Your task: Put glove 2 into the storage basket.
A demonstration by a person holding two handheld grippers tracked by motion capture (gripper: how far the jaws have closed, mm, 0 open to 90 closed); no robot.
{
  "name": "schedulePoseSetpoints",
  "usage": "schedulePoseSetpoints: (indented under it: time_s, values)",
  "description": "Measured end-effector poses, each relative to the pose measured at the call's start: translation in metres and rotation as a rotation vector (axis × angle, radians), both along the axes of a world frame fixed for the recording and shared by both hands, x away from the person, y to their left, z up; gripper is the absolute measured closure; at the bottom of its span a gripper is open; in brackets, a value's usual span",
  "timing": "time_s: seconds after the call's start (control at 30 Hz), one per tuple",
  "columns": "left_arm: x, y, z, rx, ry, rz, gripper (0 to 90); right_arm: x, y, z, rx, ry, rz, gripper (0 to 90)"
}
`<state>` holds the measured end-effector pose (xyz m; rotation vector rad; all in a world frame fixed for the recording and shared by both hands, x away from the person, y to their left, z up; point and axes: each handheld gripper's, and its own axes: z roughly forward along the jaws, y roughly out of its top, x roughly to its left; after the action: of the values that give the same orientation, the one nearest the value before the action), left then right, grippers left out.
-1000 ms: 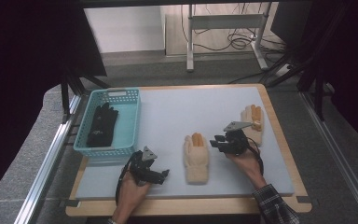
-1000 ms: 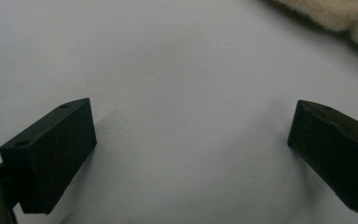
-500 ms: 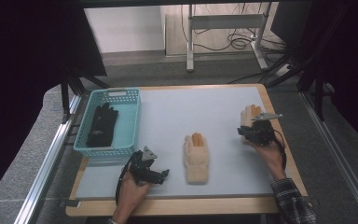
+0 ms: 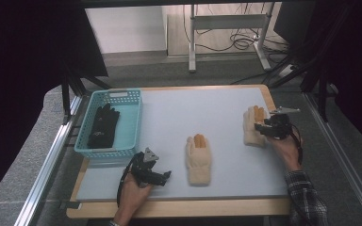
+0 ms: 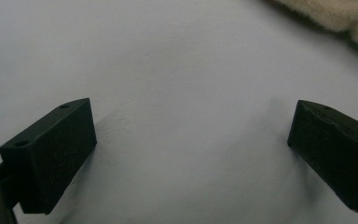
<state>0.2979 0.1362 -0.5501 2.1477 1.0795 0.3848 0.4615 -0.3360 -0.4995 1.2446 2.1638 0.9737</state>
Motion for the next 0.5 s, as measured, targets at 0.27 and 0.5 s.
schedulePoseSetpoints:
  time_s: [0.27,0.5]
  values:
    - [0.000,0.000,0.000,0.000,0.000,0.000,1.1,0.011,-0.001,-0.020,0.006,0.026,0.011,46.7]
    - [0.000,0.000,0.000,0.000,0.000,0.000,1.2,0.006,0.006,-0.015,-0.032,0.029,0.001,56.1]
